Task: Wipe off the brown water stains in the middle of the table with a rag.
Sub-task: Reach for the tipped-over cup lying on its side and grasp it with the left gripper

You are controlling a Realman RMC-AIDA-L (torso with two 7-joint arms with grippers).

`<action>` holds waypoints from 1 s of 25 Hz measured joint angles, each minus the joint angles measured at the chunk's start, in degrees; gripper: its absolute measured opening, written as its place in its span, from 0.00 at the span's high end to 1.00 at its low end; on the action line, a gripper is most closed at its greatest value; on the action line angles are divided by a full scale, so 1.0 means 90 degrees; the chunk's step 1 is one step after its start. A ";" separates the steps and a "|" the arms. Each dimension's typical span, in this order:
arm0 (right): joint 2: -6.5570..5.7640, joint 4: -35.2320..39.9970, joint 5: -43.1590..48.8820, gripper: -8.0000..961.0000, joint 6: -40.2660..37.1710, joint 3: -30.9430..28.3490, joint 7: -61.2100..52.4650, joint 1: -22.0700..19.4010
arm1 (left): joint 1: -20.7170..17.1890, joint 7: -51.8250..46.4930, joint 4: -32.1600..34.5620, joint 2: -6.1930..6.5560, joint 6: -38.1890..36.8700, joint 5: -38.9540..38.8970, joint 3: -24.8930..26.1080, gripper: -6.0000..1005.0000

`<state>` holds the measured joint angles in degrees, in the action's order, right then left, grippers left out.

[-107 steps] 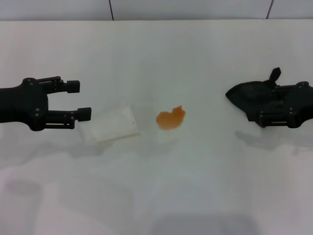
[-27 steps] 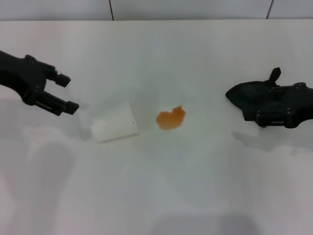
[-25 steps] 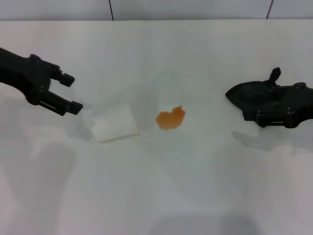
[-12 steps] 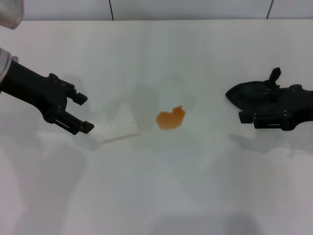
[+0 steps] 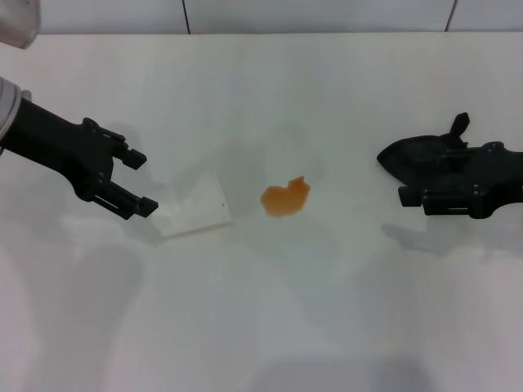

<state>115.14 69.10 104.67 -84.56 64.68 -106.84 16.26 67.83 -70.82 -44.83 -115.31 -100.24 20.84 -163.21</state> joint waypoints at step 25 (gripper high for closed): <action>0.0000 0.0042 -0.0062 0.36 -0.0025 0.0069 -0.0014 -0.0040 | -0.0032 0.0069 0.0445 -0.0156 0.0630 -0.0173 0.0000 0.14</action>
<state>115.14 69.48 104.11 -84.78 65.30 -106.96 15.89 67.54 -70.20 -40.82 -116.72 -94.57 19.28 -163.21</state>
